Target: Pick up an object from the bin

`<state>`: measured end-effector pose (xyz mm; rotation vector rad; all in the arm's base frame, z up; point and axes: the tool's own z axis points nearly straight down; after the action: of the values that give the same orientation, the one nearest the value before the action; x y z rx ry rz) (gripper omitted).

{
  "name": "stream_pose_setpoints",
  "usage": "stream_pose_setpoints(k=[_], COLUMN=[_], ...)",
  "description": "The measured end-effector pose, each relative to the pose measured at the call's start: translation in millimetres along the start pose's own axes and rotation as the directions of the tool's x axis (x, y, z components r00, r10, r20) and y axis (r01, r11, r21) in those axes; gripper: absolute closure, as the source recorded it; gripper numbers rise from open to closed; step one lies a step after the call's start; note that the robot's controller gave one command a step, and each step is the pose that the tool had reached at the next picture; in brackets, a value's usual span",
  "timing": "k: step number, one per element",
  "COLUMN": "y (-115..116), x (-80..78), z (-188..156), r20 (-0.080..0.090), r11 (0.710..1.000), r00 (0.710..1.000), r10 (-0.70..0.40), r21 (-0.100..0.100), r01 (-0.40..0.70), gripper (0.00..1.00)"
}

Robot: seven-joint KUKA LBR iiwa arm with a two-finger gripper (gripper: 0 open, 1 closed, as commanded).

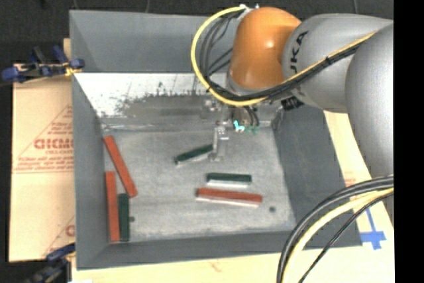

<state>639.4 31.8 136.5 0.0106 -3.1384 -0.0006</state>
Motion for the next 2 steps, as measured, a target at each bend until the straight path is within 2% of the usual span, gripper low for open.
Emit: stream_pose_setpoints(k=[1,2], y=[-16.4,-16.5], x=[11.0,10.3], z=[65.7,65.1], r20=[0.003,0.007], r11=[0.975,0.976], r00=[0.975,0.976], r10=[0.221,0.219], r21=[-0.002,-0.001], r01=[-0.221,-0.219], gripper=[0.00,1.00])
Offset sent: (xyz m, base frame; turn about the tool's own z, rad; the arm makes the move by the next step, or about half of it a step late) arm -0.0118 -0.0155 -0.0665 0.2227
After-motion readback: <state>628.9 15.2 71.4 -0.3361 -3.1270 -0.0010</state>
